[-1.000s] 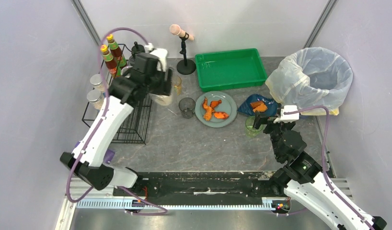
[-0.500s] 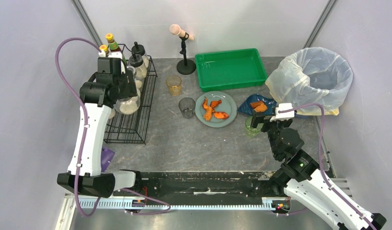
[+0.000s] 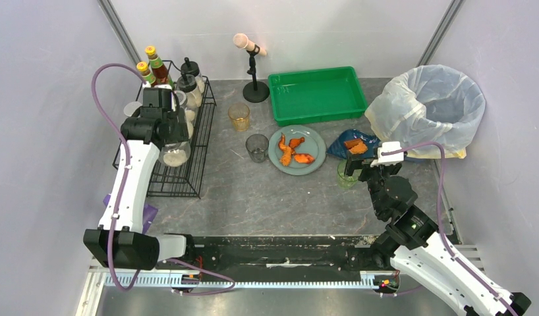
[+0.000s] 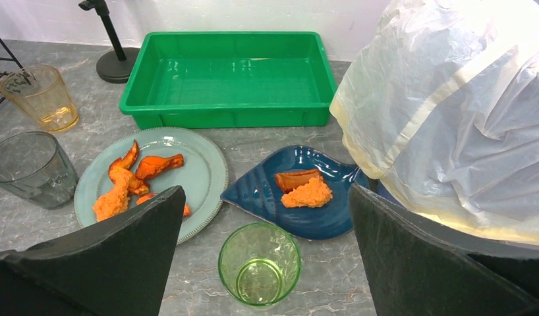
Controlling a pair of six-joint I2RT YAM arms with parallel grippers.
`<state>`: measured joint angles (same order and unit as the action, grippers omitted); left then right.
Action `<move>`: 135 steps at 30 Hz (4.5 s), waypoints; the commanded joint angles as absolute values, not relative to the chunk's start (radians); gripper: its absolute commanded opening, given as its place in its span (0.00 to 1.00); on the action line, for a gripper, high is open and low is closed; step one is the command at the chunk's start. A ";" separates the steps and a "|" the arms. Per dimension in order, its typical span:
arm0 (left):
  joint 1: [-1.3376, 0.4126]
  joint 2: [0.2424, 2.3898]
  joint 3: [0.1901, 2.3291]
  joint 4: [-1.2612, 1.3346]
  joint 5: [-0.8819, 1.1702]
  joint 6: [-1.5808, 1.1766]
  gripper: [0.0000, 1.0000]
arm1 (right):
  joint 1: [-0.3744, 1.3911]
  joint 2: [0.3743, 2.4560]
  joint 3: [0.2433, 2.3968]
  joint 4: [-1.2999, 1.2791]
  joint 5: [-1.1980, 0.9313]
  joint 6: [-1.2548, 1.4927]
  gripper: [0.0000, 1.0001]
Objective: Clear the kitchen counter
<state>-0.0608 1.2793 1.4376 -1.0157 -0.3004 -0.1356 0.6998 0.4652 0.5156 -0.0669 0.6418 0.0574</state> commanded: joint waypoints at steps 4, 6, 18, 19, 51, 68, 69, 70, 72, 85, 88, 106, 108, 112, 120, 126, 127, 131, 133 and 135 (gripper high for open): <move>-0.043 1.225 1.340 -0.848 -0.320 -0.076 0.29 | 0.698 0.477 0.523 -0.037 0.619 0.051 0.98; -0.041 1.216 1.324 -0.833 -0.299 -0.082 0.35 | 0.698 0.477 0.523 -0.038 0.616 0.053 0.98; -0.040 1.148 1.350 -0.844 -0.272 -0.090 0.78 | 0.698 0.474 0.535 -0.052 0.599 0.071 0.98; -0.040 1.143 1.362 -0.850 -0.261 -0.090 0.80 | 0.698 0.476 0.537 -0.052 0.596 0.071 0.98; -0.061 0.980 1.462 -0.894 0.110 -0.271 0.84 | 0.698 0.462 0.596 -0.238 0.419 0.175 0.98; -0.402 1.106 1.338 -0.657 0.110 -0.292 0.84 | 0.698 0.751 0.795 -0.421 0.369 0.320 0.98; -0.418 1.113 1.326 -0.642 0.110 -0.277 0.84 | 0.698 0.767 0.801 -0.419 0.355 0.327 0.98; -0.435 1.115 1.312 -0.628 0.103 -0.264 0.84 | 0.698 0.782 0.808 -0.417 0.332 0.336 0.98; -0.456 1.109 1.265 -0.589 0.093 -0.238 0.84 | 0.698 0.820 0.831 -0.430 0.307 0.345 0.98; -0.472 1.063 1.062 -0.442 0.132 -0.195 0.84 | 0.630 1.130 1.071 -0.602 0.303 0.360 0.99; -0.474 1.086 1.046 -0.396 0.123 -0.219 0.84 | 0.565 1.197 1.129 -0.646 0.248 0.347 0.95; -0.527 1.267 1.117 -0.299 0.190 -0.203 0.84 | 0.398 1.219 0.913 -0.610 0.086 0.290 0.69; -0.534 1.269 1.117 -0.298 0.190 -0.201 0.84 | 0.395 1.231 0.895 -0.578 0.076 0.294 0.66; -0.540 1.273 1.112 -0.296 0.188 -0.203 0.84 | 0.394 1.260 0.863 -0.532 0.075 0.300 0.63; -0.551 1.258 1.101 -0.292 0.207 -0.214 0.83 | 0.394 1.272 0.813 -0.474 0.054 0.312 0.44; -0.554 1.243 1.080 -0.256 0.217 -0.265 0.83 | 0.394 1.261 0.793 -0.461 0.051 0.317 0.09; -0.555 1.240 1.076 -0.251 0.221 -0.274 0.83 | 0.393 1.248 0.790 -0.459 0.051 0.323 0.03; -0.557 1.223 1.057 -0.210 0.224 -0.309 0.83 | 0.394 1.156 0.790 -0.421 0.015 0.343 0.00; -0.557 1.211 1.045 -0.181 0.227 -0.328 0.83 | 0.394 1.108 0.792 -0.387 -0.018 0.357 0.00; -0.558 1.195 1.028 -0.140 0.237 -0.354 0.83 | 0.394 1.046 0.786 -0.329 -0.072 0.384 0.00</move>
<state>-0.5522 1.2480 1.0512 -0.2600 0.1997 -0.2768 0.3939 1.1614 0.7849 -0.4671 0.0189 0.3344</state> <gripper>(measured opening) 0.833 0.034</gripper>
